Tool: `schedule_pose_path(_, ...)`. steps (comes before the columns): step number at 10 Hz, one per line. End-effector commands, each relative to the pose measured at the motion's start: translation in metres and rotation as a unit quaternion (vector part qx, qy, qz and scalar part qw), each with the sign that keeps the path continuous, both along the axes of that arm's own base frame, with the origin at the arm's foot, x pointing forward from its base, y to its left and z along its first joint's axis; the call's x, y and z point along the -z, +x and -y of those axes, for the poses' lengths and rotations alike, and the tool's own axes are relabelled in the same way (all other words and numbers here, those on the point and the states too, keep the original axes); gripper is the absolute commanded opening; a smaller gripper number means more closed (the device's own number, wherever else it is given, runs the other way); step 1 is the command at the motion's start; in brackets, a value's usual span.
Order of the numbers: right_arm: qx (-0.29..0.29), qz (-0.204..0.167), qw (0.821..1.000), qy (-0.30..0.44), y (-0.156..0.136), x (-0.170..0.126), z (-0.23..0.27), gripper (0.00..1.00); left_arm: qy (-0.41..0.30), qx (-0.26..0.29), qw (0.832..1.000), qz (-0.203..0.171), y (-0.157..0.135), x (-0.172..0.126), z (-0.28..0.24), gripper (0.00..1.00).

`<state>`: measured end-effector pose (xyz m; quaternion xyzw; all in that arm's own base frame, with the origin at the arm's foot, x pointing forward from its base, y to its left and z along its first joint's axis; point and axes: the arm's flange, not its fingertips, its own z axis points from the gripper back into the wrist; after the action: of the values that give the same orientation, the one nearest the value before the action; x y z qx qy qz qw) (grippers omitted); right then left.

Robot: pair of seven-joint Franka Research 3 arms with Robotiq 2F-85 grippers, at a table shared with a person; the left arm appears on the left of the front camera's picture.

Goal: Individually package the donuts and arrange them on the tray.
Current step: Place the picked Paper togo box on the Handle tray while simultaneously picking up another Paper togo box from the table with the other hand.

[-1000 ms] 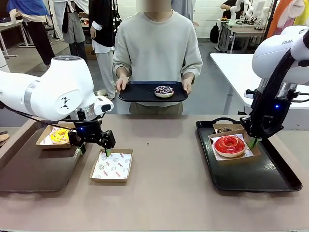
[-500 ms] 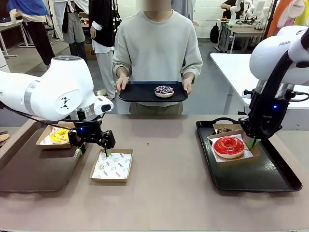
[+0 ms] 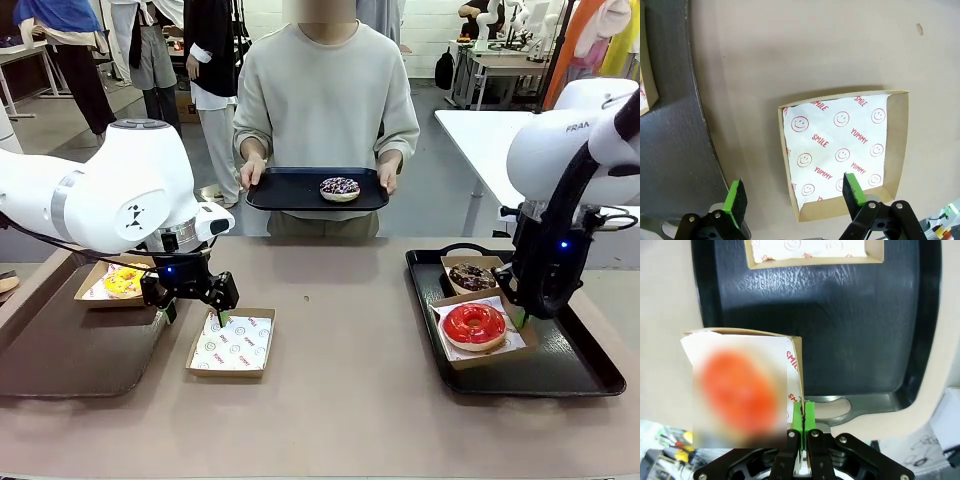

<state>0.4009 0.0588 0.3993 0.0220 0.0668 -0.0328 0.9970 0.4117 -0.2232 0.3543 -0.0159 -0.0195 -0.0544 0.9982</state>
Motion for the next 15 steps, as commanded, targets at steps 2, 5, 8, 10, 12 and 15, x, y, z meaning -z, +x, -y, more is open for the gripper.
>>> schedule_pose_path(2, 0.026, 0.005, 1.000, 0.005, -0.005, 0.014, 0.011, 0.01, 0.013, -0.021, 1.000, 0.008, -0.002, 0.014, 0.006, 1.00)
schedule_pose_path(5, 0.028, -0.002, 0.999, 0.016, -0.004, 0.024, 0.014, 0.01, 0.009, -0.030, 0.999, 0.012, -0.001, 0.018, 0.007, 1.00)
schedule_pose_path(8, 0.028, -0.008, 0.999, 0.025, -0.002, 0.029, 0.015, 0.01, 0.015, -0.037, 0.999, 0.008, 0.005, 0.027, 0.008, 1.00)
schedule_pose_path(10, 0.029, -0.011, 0.999, 0.031, -0.001, 0.030, 0.017, 0.01, 0.015, -0.037, 0.999, 0.005, 0.007, 0.029, 0.009, 1.00)
schedule_pose_path(12, 0.026, -0.014, 0.999, 0.039, 0.001, 0.032, 0.018, 0.47, 0.008, -0.038, 0.999, 0.000, 0.009, 0.030, 0.009, 0.40)
schedule_pose_path(15, 0.029, -0.019, 0.998, 0.044, 0.001, 0.033, 0.020, 1.00, -0.003, -0.045, 0.999, -0.001, 0.009, 0.026, 0.009, 0.38)
